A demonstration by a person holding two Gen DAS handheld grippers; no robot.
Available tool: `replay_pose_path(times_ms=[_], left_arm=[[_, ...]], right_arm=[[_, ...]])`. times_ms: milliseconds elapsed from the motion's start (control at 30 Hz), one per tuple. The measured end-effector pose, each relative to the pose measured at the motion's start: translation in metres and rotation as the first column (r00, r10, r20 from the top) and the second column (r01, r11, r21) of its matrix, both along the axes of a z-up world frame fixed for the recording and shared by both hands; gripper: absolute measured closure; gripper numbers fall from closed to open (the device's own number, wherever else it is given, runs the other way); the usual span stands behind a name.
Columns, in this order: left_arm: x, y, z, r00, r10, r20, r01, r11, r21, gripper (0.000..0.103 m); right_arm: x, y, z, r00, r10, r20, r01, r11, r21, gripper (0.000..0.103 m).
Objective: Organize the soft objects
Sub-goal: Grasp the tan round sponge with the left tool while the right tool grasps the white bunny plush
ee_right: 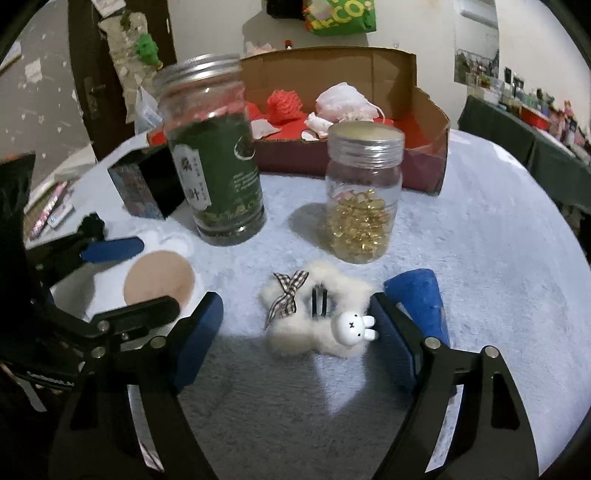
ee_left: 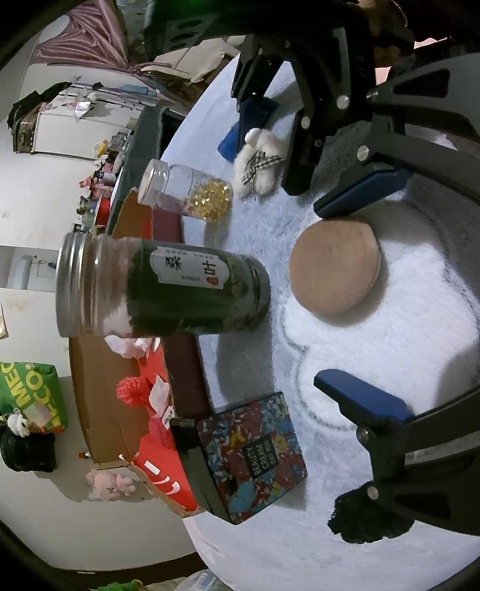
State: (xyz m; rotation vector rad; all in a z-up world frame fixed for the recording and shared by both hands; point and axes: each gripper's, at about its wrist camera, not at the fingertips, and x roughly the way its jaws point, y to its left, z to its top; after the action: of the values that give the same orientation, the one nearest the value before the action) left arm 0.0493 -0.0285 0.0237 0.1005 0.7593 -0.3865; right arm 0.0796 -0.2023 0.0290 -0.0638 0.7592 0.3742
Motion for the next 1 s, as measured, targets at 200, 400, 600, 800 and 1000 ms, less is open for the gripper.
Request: replay_pose_path(times_ms=[200, 400, 600, 800, 1000], left_arm=[[-0.004, 0.002, 0.003, 1.000, -0.009, 0.015, 0.009, 1.000, -0.015, 0.018], [-0.004, -0.003, 0.002, 1.000, -0.016, 0.015, 0.016, 1.000, 0.000, 0.018], [-0.003, -0.007, 0.000, 0.999, -0.029, 0.023, 0.028, 0.999, 0.027, 0.018], [0.001, 0.000, 0.000, 1.000, 0.001, 0.020, -0.001, 1.000, 0.028, 0.018], [0.004, 0.009, 0.000, 1.000, 0.025, 0.018, -0.025, 0.999, 0.029, 0.018]], right_arm=[[-0.001, -0.008, 0.002, 1.000, 0.000, -0.009, 0.000, 0.998, 0.055, 0.023], [-0.003, -0.009, 0.002, 1.000, -0.015, -0.027, 0.016, 0.999, 0.045, 0.025], [-0.001, -0.010, 0.001, 0.999, -0.024, -0.030, 0.026, 0.998, 0.063, 0.024], [0.000, -0.005, 0.000, 1.000, -0.018, -0.011, 0.019, 0.998, 0.062, 0.023], [-0.005, -0.001, 0.002, 0.999, 0.027, -0.023, -0.024, 0.992, 0.121, 0.023]])
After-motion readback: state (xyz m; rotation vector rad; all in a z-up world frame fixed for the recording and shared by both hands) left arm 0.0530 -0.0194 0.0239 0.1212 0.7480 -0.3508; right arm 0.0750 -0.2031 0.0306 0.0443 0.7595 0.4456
